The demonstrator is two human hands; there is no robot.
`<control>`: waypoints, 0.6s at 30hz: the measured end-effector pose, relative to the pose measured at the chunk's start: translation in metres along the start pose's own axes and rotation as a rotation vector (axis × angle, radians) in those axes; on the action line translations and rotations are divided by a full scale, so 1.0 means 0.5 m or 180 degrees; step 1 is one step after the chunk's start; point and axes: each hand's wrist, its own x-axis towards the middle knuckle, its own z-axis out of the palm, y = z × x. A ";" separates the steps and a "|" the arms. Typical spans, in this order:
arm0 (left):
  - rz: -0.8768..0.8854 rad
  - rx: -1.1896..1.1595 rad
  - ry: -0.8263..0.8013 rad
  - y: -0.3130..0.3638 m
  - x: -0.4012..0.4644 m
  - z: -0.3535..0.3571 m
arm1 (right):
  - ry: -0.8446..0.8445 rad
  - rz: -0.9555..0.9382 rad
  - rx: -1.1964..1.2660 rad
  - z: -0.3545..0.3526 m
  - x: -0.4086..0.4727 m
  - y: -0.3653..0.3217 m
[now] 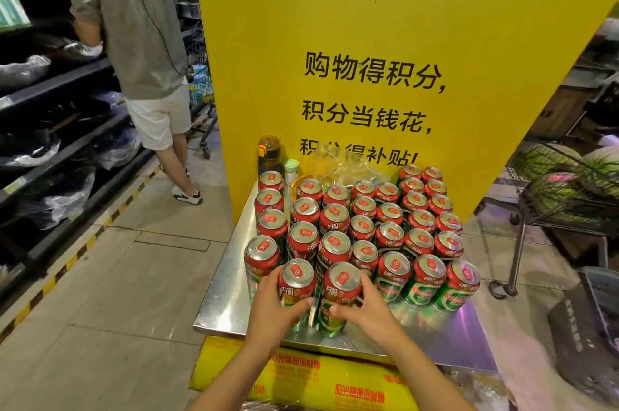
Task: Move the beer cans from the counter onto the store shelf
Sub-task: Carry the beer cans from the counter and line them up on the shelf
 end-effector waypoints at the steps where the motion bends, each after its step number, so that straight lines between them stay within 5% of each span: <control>1: 0.0008 -0.0014 0.0012 -0.001 0.000 0.000 | -0.0053 -0.0030 -0.0057 0.003 0.000 0.002; 18: -0.0150 -0.0119 0.0122 0.033 -0.021 0.003 | 0.0092 -0.0128 0.0118 -0.004 -0.007 0.002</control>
